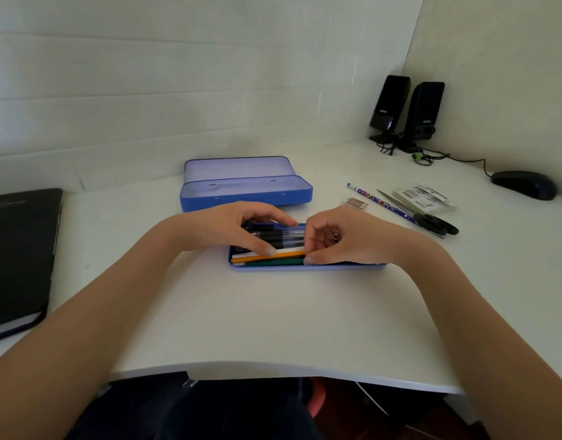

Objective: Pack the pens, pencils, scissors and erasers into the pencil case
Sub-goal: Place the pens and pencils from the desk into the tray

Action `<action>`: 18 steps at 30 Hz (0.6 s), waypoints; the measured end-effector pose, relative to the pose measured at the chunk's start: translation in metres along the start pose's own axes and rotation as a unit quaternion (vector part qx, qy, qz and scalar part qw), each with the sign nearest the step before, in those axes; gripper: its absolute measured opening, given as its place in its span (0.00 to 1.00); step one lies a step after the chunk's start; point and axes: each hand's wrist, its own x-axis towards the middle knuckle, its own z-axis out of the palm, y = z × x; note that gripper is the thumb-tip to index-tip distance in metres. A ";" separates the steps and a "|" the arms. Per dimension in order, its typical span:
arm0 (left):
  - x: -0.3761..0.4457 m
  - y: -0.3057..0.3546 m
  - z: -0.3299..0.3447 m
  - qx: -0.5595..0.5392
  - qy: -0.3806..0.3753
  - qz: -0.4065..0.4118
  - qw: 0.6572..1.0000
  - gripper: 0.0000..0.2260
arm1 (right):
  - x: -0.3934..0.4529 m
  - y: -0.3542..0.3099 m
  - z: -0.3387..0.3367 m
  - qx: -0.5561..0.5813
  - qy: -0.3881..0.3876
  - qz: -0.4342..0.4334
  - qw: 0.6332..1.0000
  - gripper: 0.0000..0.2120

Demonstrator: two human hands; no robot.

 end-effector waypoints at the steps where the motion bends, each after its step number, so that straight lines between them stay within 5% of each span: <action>1: 0.000 0.001 0.000 0.001 -0.002 -0.001 1.000 0.22 | 0.000 0.000 0.000 0.000 0.000 -0.002 1.000 0.04; 11: 0.000 0.002 0.003 0.053 0.012 -0.001 0.999 0.25 | 0.004 0.006 0.002 0.025 0.008 0.000 1.000 0.07; 14: 0.000 0.002 0.003 0.058 0.004 0.006 0.998 0.24 | 0.003 0.014 -0.009 0.014 0.149 0.042 0.988 0.07; 18: 0.000 0.002 0.003 0.056 0.002 0.008 0.998 0.24 | 0.002 0.048 -0.030 -0.185 0.335 0.194 0.904 0.11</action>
